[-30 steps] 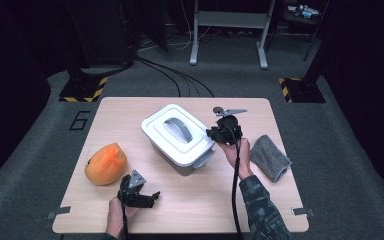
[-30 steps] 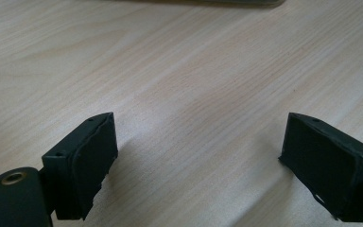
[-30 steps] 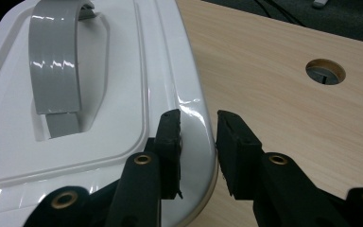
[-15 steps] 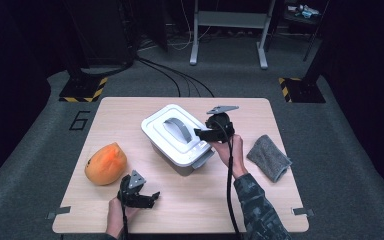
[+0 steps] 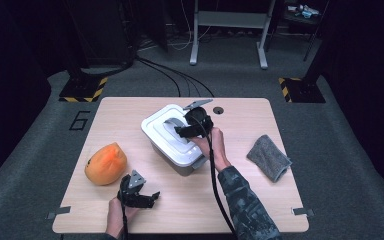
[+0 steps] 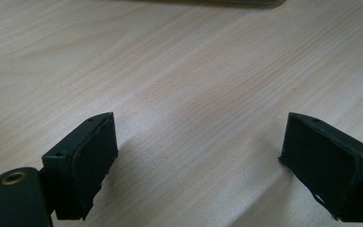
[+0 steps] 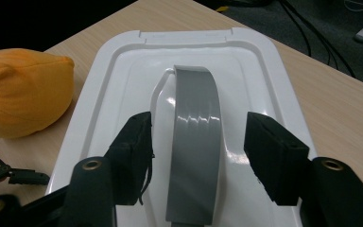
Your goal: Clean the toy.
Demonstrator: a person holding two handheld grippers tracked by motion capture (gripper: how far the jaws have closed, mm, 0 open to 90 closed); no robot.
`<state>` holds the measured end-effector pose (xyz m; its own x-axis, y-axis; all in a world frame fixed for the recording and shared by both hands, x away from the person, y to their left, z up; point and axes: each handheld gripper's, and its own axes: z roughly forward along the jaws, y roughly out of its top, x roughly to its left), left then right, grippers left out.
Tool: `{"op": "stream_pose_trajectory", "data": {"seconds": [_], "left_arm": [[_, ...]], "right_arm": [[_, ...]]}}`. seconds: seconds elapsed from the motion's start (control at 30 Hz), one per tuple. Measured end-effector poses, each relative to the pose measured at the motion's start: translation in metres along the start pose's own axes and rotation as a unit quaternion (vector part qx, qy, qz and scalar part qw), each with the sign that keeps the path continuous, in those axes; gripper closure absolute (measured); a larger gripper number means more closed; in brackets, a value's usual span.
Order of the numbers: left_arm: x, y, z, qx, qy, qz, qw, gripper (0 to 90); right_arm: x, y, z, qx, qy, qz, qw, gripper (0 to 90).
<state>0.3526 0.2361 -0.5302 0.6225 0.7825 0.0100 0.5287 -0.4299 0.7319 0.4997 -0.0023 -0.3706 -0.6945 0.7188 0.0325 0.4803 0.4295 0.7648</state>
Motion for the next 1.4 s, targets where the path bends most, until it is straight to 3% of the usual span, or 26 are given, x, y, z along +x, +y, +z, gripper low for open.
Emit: {"op": "stream_pose_trajectory", "data": {"seconds": [0.2, 0.27, 0.63, 0.8, 0.93, 1.4], "left_arm": [[0.0, 0.0, 0.0, 0.0, 0.001, 0.0, 1.0, 11.0], [0.0, 0.0, 0.0, 0.0, 0.0, -0.001, 1.0, 11.0], [0.0, 0.0, 0.0, 0.0, 0.0, 0.0, 1.0, 11.0], [0.0, 0.0, 0.0, 0.0, 0.0, 0.0, 1.0, 11.0], [0.0, 0.0, 0.0, -0.001, 0.001, 0.0, 1.0, 11.0], [0.001, 0.0, -0.001, 0.002, -0.002, 0.004, 1.0, 11.0]], "right_arm": [[0.002, -0.001, 0.009, 0.015, 0.001, 0.008, 0.9999, 62.4], [0.005, -0.001, 0.01, 0.015, -0.01, 0.02, 0.9997, 65.2], [0.014, -0.002, 0.011, 0.009, -0.018, 0.063, 0.9978, 66.5], [0.022, 0.0, 0.013, 0.009, -0.027, 0.056, 0.998, 66.5], [0.027, 0.0, 0.014, 0.012, -0.026, 0.068, 0.9973, 66.5], [0.036, 0.001, 0.017, 0.005, -0.03, 0.07, 0.9971, 66.6]]}}
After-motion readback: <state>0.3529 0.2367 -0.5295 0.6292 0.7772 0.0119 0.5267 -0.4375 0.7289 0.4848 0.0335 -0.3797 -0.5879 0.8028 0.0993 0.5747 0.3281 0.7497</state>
